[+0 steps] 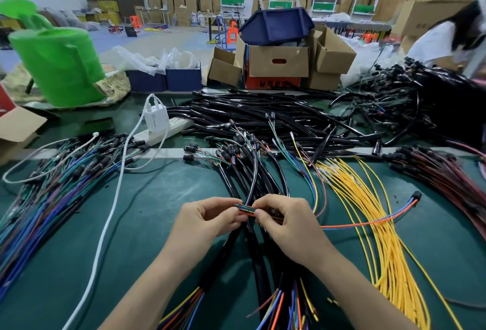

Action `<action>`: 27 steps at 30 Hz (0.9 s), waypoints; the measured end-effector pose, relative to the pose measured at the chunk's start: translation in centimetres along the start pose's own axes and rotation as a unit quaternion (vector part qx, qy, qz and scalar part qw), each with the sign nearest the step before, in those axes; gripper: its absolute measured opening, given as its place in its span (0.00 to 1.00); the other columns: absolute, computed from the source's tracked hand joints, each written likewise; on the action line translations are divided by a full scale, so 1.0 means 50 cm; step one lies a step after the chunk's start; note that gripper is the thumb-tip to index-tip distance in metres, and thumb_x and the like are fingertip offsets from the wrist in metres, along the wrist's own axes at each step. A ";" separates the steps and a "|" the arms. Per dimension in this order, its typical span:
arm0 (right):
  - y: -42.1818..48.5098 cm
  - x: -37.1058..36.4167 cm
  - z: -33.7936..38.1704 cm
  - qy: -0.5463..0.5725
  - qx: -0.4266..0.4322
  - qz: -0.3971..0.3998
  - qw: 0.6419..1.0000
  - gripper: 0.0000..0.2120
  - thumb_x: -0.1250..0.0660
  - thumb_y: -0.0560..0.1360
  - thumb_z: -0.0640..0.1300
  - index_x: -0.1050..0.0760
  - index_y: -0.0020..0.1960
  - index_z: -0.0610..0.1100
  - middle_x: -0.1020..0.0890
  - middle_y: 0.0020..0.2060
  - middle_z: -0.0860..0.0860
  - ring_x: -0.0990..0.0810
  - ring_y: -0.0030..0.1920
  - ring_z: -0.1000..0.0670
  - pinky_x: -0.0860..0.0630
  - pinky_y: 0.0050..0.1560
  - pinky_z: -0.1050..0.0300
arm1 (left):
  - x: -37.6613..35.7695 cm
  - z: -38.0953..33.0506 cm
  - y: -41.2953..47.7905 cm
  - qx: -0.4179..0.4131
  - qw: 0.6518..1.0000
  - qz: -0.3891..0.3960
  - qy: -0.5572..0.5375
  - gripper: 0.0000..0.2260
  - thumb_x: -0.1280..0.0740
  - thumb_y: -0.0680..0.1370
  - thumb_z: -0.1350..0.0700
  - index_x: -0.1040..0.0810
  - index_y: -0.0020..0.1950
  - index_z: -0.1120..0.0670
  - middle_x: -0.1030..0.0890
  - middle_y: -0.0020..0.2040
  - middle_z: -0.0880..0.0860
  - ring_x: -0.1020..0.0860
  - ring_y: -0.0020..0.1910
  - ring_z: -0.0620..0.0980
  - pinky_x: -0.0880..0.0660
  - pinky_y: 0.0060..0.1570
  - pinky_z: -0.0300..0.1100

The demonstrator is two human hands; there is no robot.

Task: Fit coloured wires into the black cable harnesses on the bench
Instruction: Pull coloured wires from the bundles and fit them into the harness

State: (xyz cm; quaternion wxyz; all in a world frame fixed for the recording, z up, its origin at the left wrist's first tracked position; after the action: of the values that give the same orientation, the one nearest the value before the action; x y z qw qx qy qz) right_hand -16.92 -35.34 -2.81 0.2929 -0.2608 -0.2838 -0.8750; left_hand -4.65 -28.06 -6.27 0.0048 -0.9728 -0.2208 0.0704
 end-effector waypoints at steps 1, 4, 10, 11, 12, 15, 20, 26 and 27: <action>0.000 -0.002 0.001 -0.004 0.002 0.005 1.000 0.05 0.32 0.74 0.38 0.18 0.45 0.44 0.19 0.34 0.56 0.23 0.37 0.59 0.31 0.38 0.71 | 0.000 0.001 0.000 -0.001 1.000 0.001 0.008 0.06 0.34 0.76 0.68 0.18 0.47 0.62 0.15 0.41 0.57 0.16 0.41 0.49 0.22 0.38 0.32; 0.002 -0.013 0.000 -0.012 0.005 0.034 0.999 0.04 0.32 0.74 0.40 0.18 0.44 0.45 0.19 0.33 0.56 0.22 0.37 0.57 0.30 0.38 0.70 | 0.008 0.009 0.002 -0.003 1.000 -0.011 0.027 0.03 0.33 0.75 0.67 0.19 0.44 0.63 0.15 0.39 0.58 0.16 0.38 0.50 0.22 0.36 0.33; 0.001 -0.012 0.005 0.025 0.022 0.045 0.998 0.05 0.33 0.73 0.37 0.21 0.48 0.45 0.20 0.33 0.55 0.23 0.34 0.58 0.27 0.39 0.67 | 0.008 0.012 0.002 0.000 0.999 -0.024 0.028 0.02 0.32 0.73 0.68 0.21 0.43 0.64 0.16 0.37 0.61 0.16 0.35 0.52 0.21 0.34 0.36; 0.001 -0.014 0.011 0.036 0.030 0.047 0.998 0.05 0.33 0.73 0.37 0.21 0.48 0.44 0.20 0.34 0.55 0.23 0.34 0.58 0.27 0.40 0.67 | 0.010 0.010 0.001 -0.001 0.999 -0.025 0.026 0.01 0.32 0.73 0.68 0.21 0.43 0.64 0.16 0.37 0.62 0.16 0.35 0.52 0.21 0.34 0.36; 0.001 -0.016 0.017 0.044 0.039 0.051 0.997 0.05 0.31 0.73 0.38 0.21 0.48 0.44 0.19 0.35 0.55 0.22 0.36 0.58 0.26 0.41 0.66 | 0.014 0.007 0.000 -0.001 0.999 -0.027 0.028 0.02 0.32 0.73 0.68 0.21 0.42 0.64 0.16 0.37 0.62 0.16 0.35 0.53 0.21 0.34 0.37; 0.000 -0.019 0.035 0.048 0.083 0.058 0.994 0.06 0.28 0.72 0.42 0.21 0.47 0.42 0.17 0.40 0.50 0.20 0.41 0.55 0.24 0.45 0.61 | 0.027 0.003 0.000 0.004 0.998 -0.041 0.043 0.06 0.32 0.73 0.68 0.18 0.38 0.62 0.16 0.37 0.62 0.16 0.36 0.53 0.21 0.34 0.36; 0.005 -0.011 0.031 0.042 0.097 0.036 0.994 0.04 0.28 0.70 0.38 0.19 0.43 0.38 0.16 0.38 0.46 0.20 0.39 0.50 0.25 0.43 0.56 | 0.015 -0.016 -0.007 0.000 0.984 -0.014 0.180 0.09 0.30 0.72 0.68 0.15 0.37 0.56 0.16 0.36 0.60 0.16 0.35 0.53 0.20 0.35 0.37; 0.007 -0.008 0.001 0.005 0.060 0.015 0.998 0.04 0.30 0.72 0.41 0.18 0.43 0.41 0.16 0.38 0.46 0.19 0.40 0.46 0.25 0.45 0.52 | -0.099 -0.188 0.129 -0.109 0.861 -0.005 0.497 0.13 0.30 0.75 0.51 0.19 0.58 0.49 0.17 0.49 0.47 0.19 0.47 0.47 0.25 0.50 0.38; 0.008 -0.011 -0.004 0.000 0.051 0.018 0.999 0.04 0.31 0.72 0.41 0.18 0.44 0.42 0.16 0.39 0.46 0.19 0.41 0.46 0.25 0.46 0.52 | -0.156 -0.227 0.163 -0.156 0.848 -0.005 0.507 0.13 0.31 0.75 0.50 0.20 0.59 0.48 0.18 0.50 0.46 0.21 0.47 0.44 0.27 0.49 0.34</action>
State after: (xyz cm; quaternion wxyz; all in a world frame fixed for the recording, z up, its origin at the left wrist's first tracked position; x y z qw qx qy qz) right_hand -16.31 -35.55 -3.17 0.3214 -0.2502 -0.3231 -0.8542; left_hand -6.51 -38.51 5.68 -0.0350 -0.8601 -0.2002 -0.4679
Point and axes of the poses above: each hand's wrist, its own y-axis towards the middle knuckle, its own x-axis out of the back of the hand, z = x × y, the point moved 9 cm from there along y, towards the middle knuckle
